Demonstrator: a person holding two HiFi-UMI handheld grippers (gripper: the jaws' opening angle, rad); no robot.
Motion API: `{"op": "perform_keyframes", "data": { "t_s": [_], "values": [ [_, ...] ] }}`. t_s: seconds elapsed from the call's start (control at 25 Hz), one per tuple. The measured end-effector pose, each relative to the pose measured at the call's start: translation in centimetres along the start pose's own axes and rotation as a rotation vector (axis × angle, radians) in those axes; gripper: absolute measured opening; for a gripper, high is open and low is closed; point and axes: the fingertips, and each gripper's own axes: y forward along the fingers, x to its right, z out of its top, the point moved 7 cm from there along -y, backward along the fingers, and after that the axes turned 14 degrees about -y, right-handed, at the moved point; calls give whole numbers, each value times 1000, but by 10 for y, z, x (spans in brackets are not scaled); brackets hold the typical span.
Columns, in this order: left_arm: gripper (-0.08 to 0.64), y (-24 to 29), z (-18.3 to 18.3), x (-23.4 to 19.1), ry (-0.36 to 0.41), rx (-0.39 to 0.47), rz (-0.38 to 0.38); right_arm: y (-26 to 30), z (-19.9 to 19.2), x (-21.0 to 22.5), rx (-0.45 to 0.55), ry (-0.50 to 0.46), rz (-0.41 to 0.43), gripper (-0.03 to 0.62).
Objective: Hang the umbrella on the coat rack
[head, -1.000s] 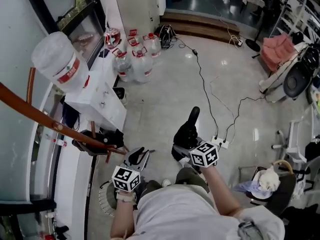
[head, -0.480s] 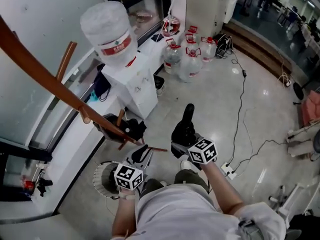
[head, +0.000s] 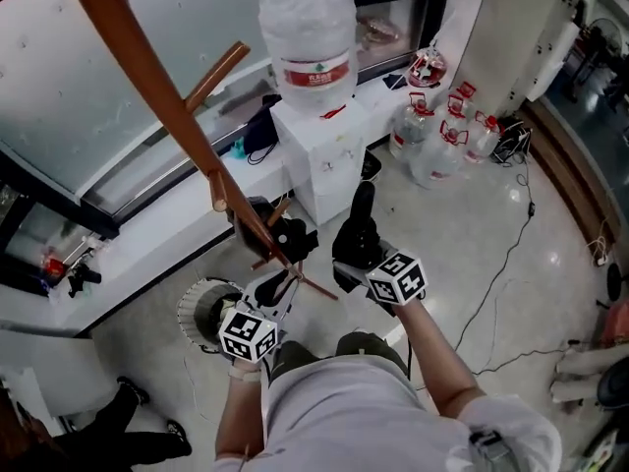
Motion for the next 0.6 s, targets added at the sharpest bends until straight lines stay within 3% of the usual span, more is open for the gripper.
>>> {"op": "perform_keyframes", "data": {
  "t_s": [0.28,0.6],
  "values": [
    [78,-21,21,4,-52,138,142,14,53,6,19,-120,128,259],
    [78,-26,34,22,-39,204,241,17,109,11,19,-253,208,259]
  ]
}}
